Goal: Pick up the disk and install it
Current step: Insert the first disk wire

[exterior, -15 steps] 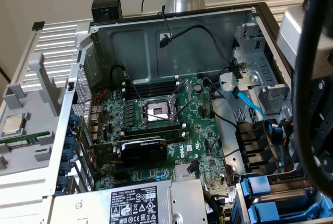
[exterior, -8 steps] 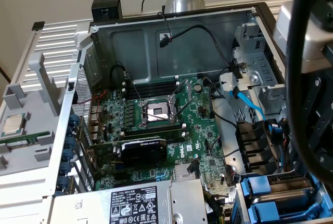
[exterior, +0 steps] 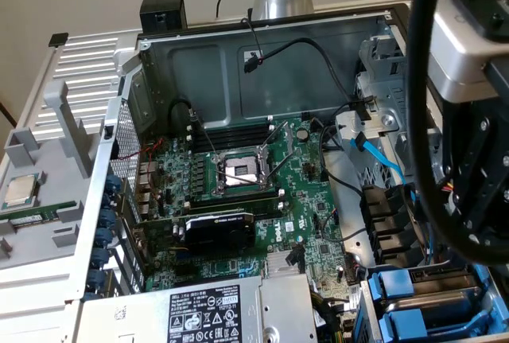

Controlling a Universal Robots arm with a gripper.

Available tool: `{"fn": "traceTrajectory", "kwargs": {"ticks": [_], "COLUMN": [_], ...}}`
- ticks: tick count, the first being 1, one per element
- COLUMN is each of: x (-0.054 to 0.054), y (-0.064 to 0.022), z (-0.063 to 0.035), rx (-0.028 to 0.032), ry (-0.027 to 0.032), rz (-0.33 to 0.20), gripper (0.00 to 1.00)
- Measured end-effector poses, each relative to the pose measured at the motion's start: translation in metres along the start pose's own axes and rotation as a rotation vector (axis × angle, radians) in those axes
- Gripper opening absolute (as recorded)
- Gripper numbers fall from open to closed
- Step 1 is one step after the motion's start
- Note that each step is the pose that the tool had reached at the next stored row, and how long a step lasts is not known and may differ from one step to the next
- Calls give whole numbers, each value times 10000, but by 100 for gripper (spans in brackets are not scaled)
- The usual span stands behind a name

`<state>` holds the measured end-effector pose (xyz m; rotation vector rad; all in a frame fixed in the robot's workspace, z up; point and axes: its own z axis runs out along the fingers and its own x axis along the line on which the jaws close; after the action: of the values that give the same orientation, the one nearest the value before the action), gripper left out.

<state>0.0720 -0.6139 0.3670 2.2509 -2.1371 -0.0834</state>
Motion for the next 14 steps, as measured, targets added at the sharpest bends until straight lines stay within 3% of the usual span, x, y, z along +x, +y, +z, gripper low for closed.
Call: {"fn": "traceTrajectory", "kwargs": {"ticks": [4, 9, 14], "x": [0, -11, -33], "y": [-1, -2, -4], "z": [11, 25, 27], "rx": [-41, -98, -110], "ry": [6, 69, 100], "rz": [286, 411, 469], "gripper": [16, 16, 16]}}
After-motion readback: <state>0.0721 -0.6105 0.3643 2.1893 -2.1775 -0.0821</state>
